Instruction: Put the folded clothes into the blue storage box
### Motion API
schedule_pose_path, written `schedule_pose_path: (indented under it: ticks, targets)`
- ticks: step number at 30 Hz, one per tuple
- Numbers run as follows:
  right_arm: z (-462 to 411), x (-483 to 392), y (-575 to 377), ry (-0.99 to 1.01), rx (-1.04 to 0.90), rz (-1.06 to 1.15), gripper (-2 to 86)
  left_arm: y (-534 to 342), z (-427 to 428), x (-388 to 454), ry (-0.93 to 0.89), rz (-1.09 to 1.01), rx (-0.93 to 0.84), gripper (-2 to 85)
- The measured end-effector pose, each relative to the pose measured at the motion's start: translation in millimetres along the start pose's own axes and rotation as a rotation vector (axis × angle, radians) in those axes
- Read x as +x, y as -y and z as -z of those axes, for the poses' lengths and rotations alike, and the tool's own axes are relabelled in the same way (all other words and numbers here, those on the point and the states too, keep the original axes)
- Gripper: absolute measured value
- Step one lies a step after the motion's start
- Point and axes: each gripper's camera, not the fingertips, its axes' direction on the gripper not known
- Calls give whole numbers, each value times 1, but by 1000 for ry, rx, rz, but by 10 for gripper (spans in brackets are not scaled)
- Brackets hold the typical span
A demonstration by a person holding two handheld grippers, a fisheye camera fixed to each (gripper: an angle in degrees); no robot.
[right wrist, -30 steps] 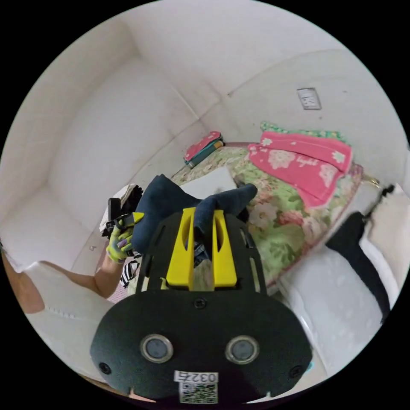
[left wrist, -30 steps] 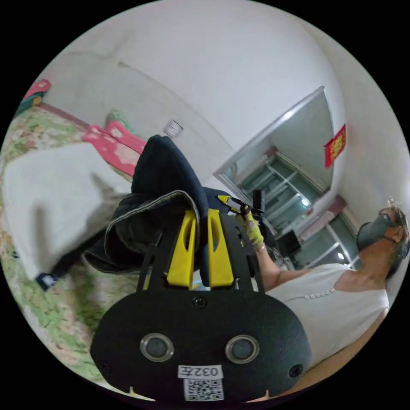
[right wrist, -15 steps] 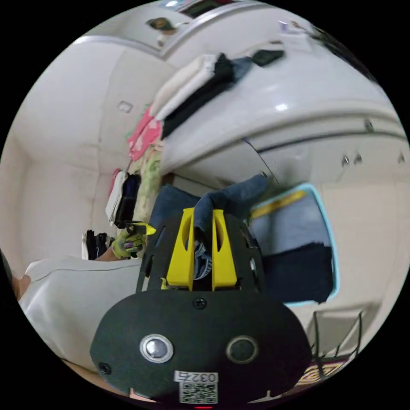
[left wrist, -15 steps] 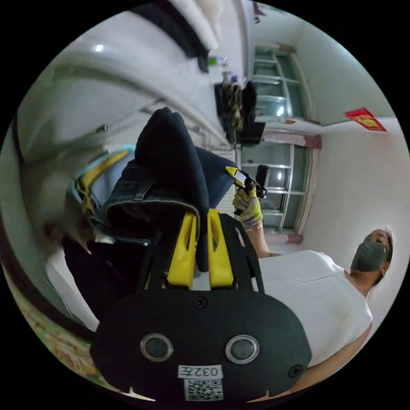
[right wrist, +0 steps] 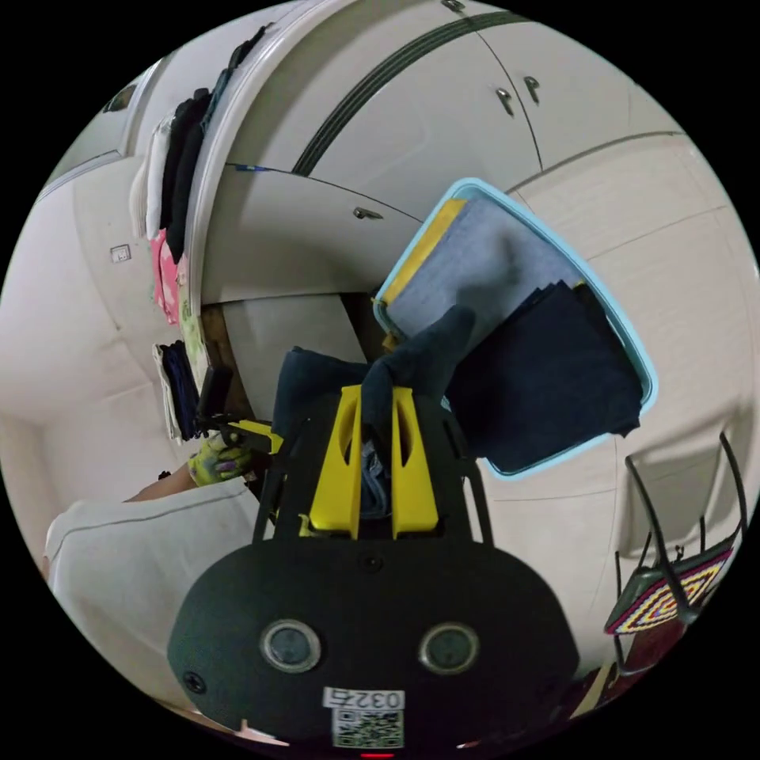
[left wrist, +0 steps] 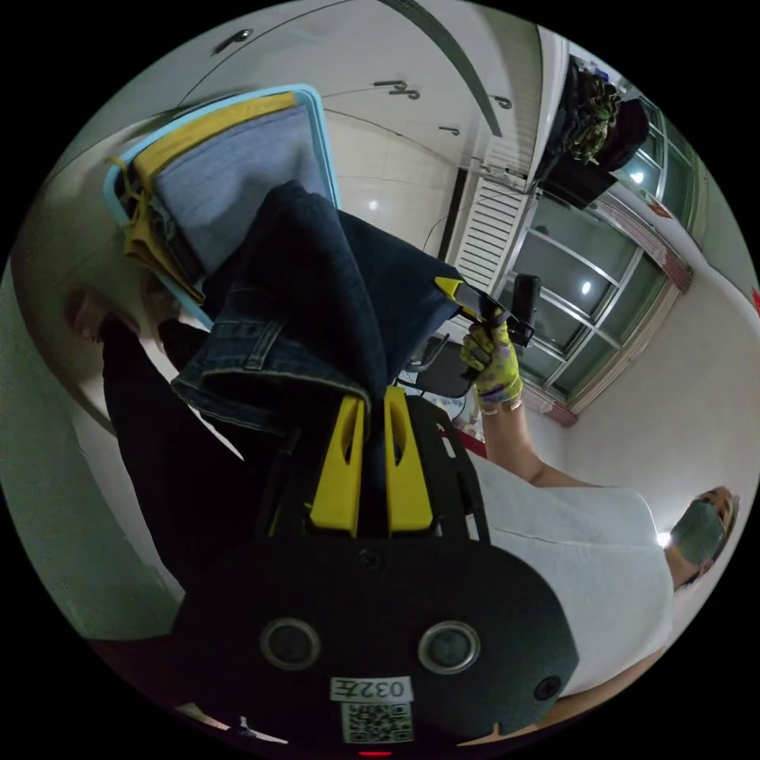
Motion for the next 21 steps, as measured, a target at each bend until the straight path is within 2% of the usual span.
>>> schedule_pose_path:
  ticks: [8, 11, 13, 16, 17, 21]
  targets:
    - [38, -36, 49, 39, 168, 204, 58, -7, 46, 35, 37, -140, 261, 0]
    - [50, -39, 66, -19, 237, 223, 67, -3, 47, 36, 28, -139, 307, 7]
    - [48, -27, 78, -92, 269, 170, 88, 6, 38, 16, 41, -51, 291, 19]
    - [27, 14, 100, -219, 103, -44, 118, 15, 17, -29, 181, 94, 204, 1]
    - [25, 25, 97, -190, 97, -105, 111, 11, 11, -46, 204, 165, 163, -8]
    - [24, 31, 74, -83, 173, -160, 98, -26, 14, -57, 154, 178, 211, -13]
